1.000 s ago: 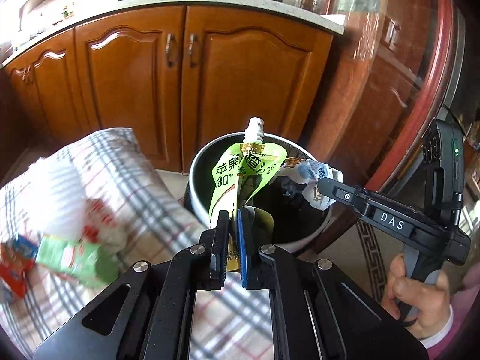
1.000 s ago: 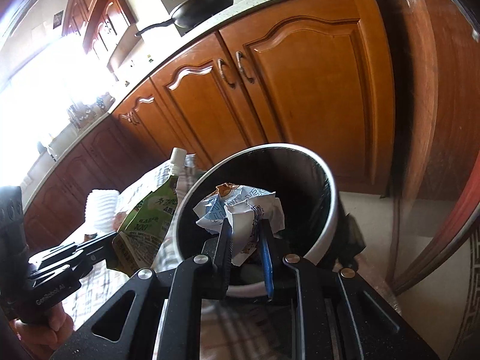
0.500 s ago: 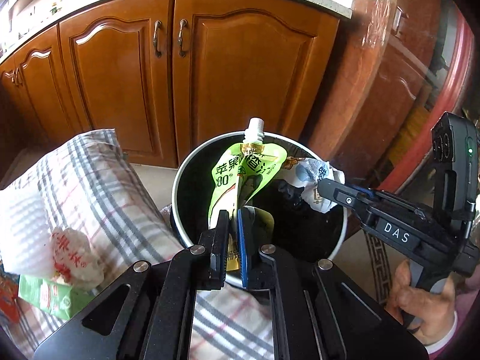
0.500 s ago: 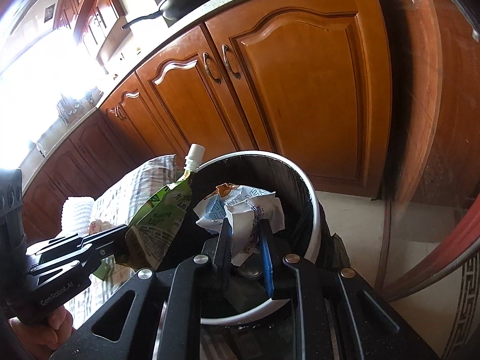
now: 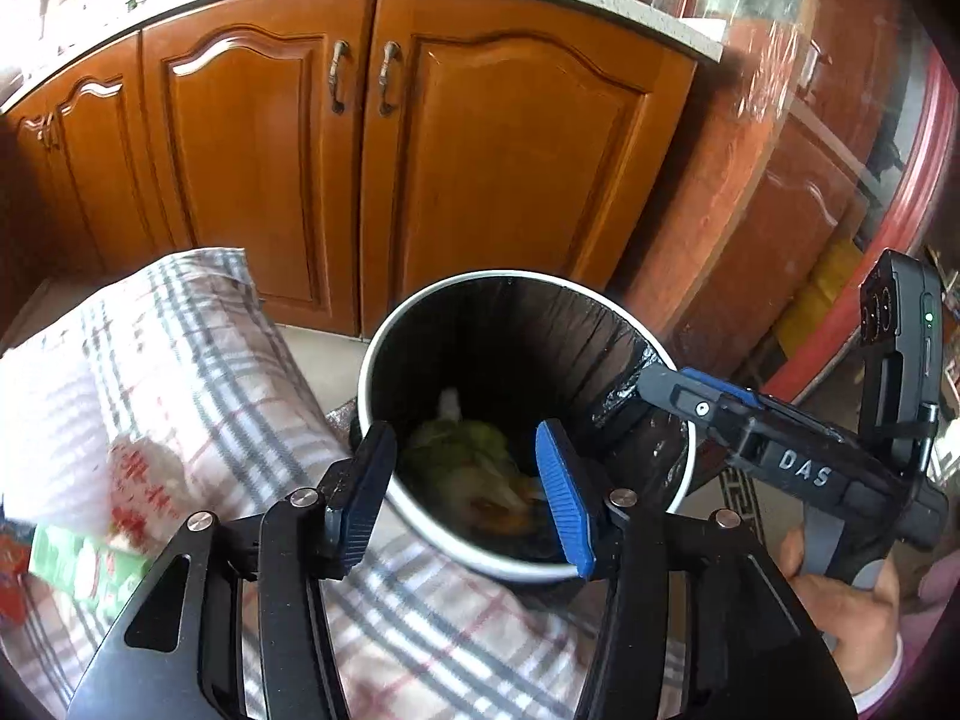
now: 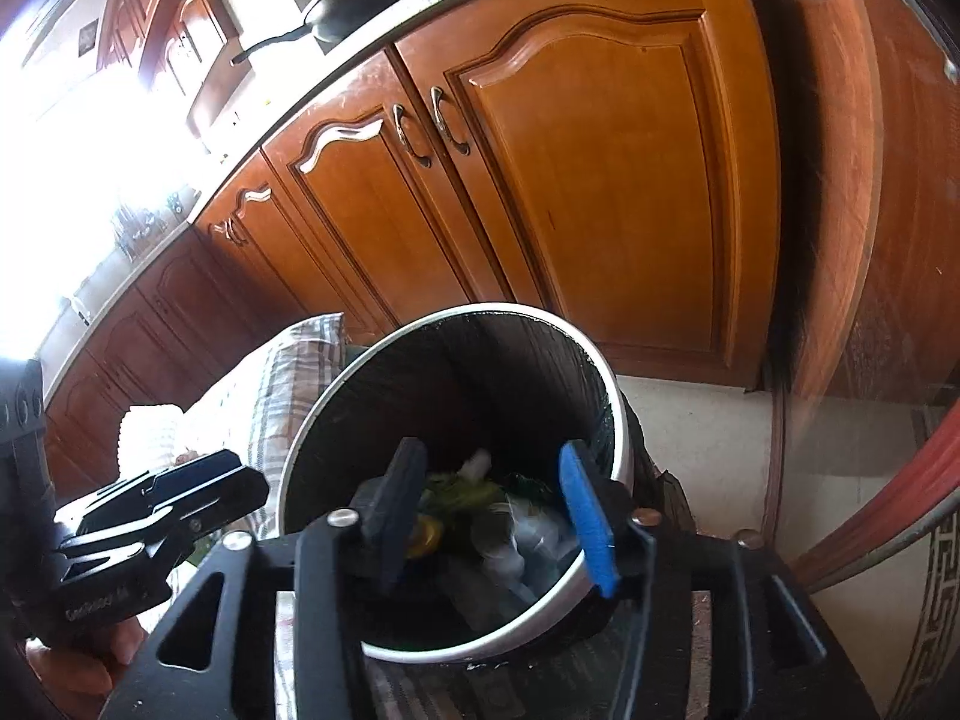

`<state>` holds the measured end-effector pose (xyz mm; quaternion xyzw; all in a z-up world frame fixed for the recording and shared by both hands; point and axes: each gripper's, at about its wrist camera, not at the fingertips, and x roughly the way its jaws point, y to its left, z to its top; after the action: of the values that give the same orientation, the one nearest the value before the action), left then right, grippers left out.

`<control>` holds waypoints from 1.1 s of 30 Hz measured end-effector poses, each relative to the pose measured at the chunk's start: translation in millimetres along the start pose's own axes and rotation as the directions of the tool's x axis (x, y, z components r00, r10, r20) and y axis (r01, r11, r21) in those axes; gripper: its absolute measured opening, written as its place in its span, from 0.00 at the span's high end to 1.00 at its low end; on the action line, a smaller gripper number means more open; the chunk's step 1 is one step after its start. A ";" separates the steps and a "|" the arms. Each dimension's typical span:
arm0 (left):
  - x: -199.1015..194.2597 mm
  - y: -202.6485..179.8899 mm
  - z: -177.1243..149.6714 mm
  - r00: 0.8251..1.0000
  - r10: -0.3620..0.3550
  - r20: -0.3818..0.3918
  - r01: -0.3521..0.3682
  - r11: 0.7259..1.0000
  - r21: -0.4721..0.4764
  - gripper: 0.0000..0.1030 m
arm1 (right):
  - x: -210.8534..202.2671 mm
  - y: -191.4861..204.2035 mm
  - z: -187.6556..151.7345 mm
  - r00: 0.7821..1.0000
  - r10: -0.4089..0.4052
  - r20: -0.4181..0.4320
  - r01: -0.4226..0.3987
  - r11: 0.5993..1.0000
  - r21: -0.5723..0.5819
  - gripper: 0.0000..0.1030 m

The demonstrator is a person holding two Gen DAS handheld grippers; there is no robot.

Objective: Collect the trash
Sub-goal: 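Carry both items over the bin and open both tools to drop them, then move both open tools back toward the remaining trash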

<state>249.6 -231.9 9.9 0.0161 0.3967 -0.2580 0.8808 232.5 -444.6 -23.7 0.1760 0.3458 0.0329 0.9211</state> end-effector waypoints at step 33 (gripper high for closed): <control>-120.7 149.8 -149.1 0.981 0.194 0.004 -0.180 0.919 -0.350 0.38 | 10.5 152.1 -97.6 0.964 0.229 -0.134 -0.250 0.954 -0.168 0.18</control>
<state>150.0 -14.1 -33.3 -0.1072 0.4156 -0.0989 0.8978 186.5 -270.9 -45.6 0.1290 0.3690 0.1860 0.9014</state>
